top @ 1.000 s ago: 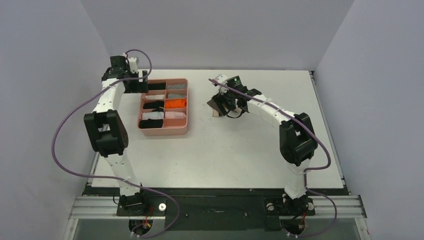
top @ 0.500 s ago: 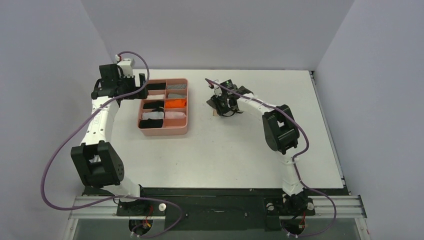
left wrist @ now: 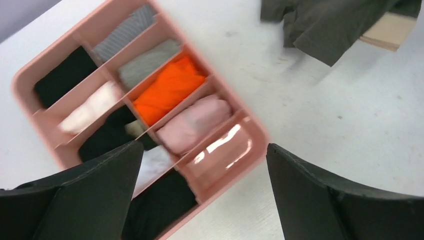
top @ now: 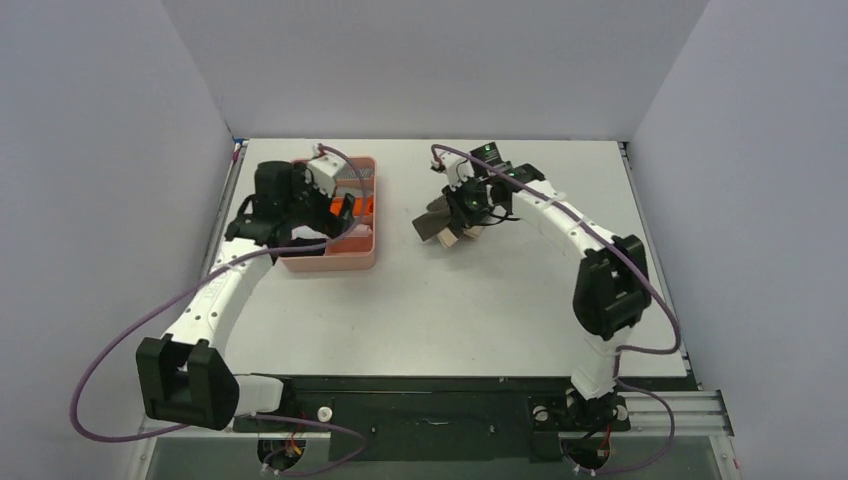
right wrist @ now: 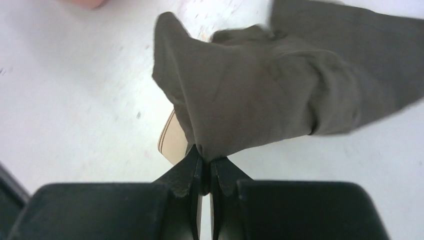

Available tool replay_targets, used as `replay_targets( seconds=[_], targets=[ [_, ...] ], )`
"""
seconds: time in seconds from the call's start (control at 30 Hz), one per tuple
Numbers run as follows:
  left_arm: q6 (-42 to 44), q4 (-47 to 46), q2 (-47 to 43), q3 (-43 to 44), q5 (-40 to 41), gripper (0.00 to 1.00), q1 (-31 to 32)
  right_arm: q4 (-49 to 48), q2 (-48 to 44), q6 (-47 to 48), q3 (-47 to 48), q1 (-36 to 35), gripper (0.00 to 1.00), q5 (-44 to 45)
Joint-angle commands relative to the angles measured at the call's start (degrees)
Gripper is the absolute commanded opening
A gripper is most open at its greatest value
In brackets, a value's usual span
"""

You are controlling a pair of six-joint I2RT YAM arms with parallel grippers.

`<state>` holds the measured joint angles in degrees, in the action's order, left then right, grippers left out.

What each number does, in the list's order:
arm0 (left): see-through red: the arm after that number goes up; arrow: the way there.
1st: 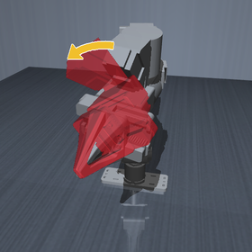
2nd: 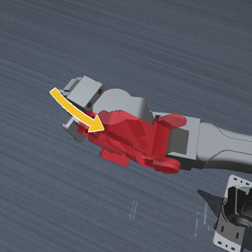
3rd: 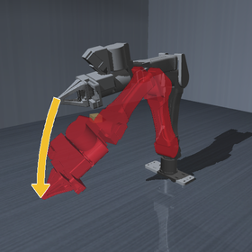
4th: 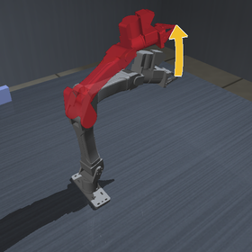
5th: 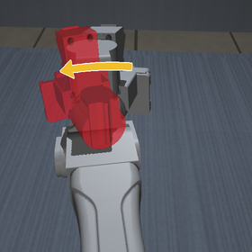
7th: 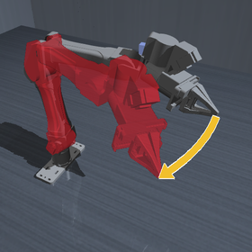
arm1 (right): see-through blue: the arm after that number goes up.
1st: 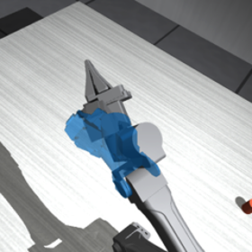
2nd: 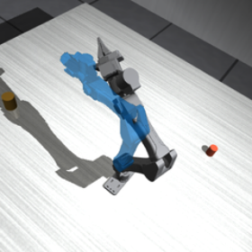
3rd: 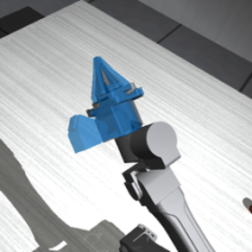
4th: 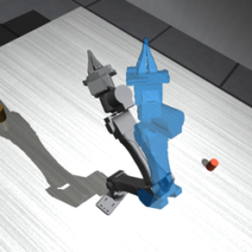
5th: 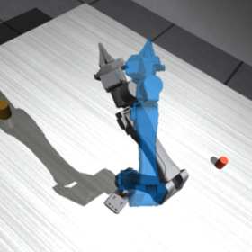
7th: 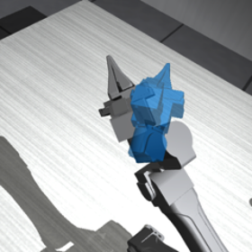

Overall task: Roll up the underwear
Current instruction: Flatten out the underwear at the center of the board.

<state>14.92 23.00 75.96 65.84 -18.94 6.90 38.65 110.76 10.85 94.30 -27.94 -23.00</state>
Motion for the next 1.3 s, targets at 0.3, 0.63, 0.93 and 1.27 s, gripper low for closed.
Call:
replay_targets(
  seconds=[0.3,0.63,0.93,1.27],
  targets=[
    [12.52,-15.25,4.31,-5.77,7.9,0.97,29.92,20.12,-8.66,8.15,-6.19,10.31,0.0,-21.86],
    [16.9,-15.88,13.44,1.29,17.82,0.97,45.69,25.2,-0.44,8.91,-0.55,15.03,0.0,-28.16],
    [26.62,-20.09,20.59,1.15,27.44,0.99,54.07,26.53,1.2,8.3,0.65,17.04,0.0,-31.83],
    [35.57,-31.56,24.49,-3.17,38.41,0.76,56.93,26.56,1.36,8.04,0.13,17.42,0.0,-32.36]
  ],
)
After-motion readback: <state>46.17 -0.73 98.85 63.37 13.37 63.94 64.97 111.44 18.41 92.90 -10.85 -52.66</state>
